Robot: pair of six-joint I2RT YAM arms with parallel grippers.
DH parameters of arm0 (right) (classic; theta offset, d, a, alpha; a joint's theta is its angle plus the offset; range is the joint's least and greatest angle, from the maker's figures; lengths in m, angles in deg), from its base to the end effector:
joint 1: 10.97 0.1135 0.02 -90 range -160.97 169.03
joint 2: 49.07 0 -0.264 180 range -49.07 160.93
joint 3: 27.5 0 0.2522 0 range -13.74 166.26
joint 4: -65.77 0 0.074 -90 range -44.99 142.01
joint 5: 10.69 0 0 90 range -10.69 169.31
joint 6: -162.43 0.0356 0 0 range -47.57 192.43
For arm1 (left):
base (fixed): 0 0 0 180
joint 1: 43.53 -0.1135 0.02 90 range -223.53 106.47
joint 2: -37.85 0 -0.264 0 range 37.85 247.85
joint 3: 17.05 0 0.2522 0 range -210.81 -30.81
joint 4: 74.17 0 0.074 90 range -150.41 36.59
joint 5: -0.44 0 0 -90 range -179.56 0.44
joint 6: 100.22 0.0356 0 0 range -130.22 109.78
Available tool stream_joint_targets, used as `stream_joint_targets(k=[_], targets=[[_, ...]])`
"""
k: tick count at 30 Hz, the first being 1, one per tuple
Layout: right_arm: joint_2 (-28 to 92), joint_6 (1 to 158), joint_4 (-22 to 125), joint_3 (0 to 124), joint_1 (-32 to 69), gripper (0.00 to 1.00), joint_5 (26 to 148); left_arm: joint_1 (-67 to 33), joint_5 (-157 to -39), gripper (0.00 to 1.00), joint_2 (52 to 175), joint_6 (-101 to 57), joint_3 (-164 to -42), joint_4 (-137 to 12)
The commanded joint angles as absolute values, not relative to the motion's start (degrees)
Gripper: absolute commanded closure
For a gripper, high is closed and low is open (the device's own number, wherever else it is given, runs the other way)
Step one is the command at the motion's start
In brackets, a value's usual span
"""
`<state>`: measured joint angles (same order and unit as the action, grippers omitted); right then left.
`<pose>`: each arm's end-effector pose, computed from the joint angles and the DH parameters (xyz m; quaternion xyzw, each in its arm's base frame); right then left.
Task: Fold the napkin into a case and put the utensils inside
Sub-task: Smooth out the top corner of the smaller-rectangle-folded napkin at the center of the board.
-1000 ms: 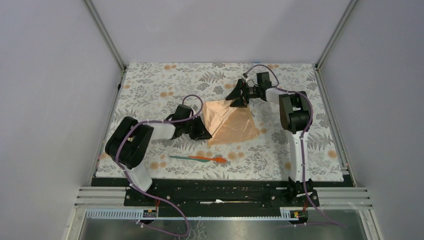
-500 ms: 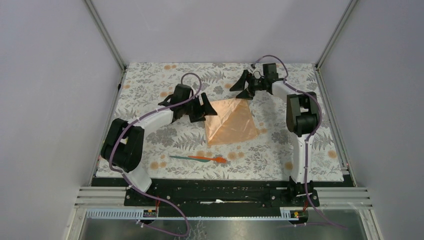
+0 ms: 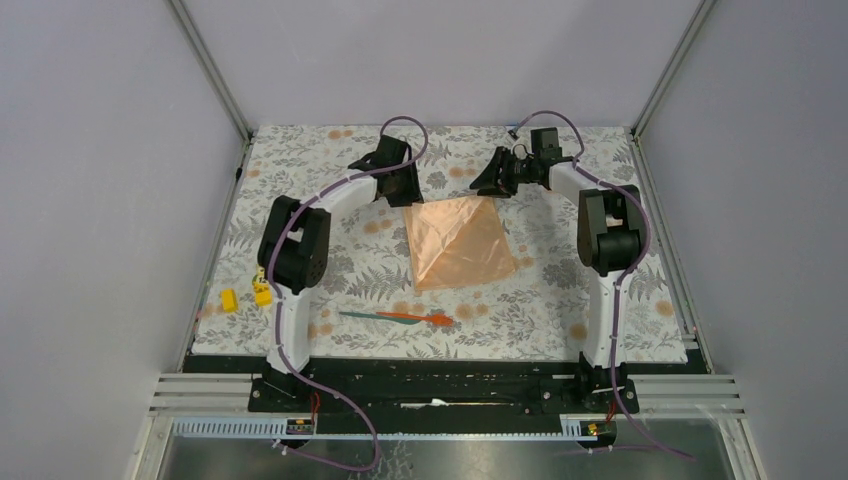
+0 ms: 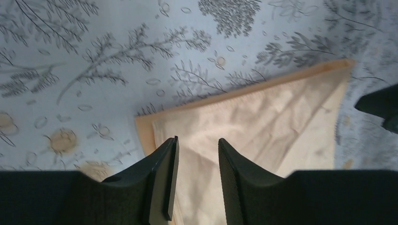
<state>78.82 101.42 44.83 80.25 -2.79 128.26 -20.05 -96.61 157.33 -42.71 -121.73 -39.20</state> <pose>0.4835 0.0966 0.1710 -0.0191 0.8458 0.4776 0.2370 0.4242 -0.1890 0.1954 -0.0525 0.9360 -0.2121 0.2760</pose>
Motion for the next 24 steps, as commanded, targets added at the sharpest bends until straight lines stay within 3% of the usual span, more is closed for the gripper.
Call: stream_joint_targets(k=[1,10,24], targets=[[79.97,98.96,44.08,81.97,-2.98,0.53,128.26,-20.49,-89.83,0.60,160.67,-37.43,-129.18,-34.35],[81.39,98.53,44.43,81.82,-3.24,0.54,127.68,-20.74,-88.74,0.53,161.99,-36.96,-128.80,-34.63],[82.72,99.10,45.00,82.06,-3.50,0.56,128.13,-21.21,-91.25,0.73,164.27,-37.64,-129.07,-35.95]])
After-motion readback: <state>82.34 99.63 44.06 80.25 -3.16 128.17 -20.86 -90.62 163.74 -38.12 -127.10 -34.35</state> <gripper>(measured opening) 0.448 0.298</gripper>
